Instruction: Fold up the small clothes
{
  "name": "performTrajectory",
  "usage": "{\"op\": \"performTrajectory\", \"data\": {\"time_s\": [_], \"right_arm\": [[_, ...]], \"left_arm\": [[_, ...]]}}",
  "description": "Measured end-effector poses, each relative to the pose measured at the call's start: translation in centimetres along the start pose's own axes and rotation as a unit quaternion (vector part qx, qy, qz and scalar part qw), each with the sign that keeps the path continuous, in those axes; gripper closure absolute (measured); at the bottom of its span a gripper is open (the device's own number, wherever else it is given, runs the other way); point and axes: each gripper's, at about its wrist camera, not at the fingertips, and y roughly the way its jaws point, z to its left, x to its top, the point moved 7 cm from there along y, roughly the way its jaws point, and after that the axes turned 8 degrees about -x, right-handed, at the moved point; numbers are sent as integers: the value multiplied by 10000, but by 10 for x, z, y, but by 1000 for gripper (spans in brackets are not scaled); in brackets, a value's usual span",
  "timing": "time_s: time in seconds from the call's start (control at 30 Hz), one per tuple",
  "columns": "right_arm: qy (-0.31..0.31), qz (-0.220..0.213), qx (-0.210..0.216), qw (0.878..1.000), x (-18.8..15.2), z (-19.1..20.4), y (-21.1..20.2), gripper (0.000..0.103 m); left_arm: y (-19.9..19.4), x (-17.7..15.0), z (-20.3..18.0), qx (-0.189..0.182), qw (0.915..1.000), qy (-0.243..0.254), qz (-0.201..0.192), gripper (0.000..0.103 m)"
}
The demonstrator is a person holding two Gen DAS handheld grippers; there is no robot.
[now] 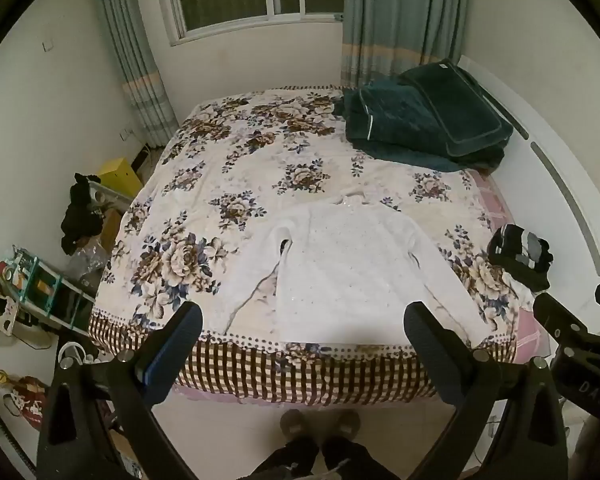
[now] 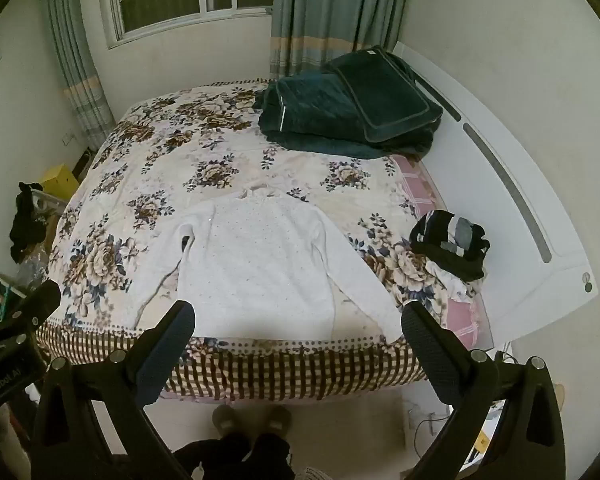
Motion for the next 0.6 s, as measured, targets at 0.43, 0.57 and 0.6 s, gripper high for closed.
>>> {"op": "performTrajectory", "data": {"time_s": [0.43, 0.57, 0.6], "right_arm": [[1, -15, 27, 10000, 2, 2, -2, 0], [-8, -9, 53, 10000, 2, 1, -1, 0], [2, -7, 62, 10000, 3, 3, -3, 0]], "left_arm": [[-1, 2, 1, -14, 10000, 7, -34, 0], [-1, 2, 2, -13, 10000, -9, -61, 0], [-1, 2, 2, -18, 10000, -13, -61, 0]]}}
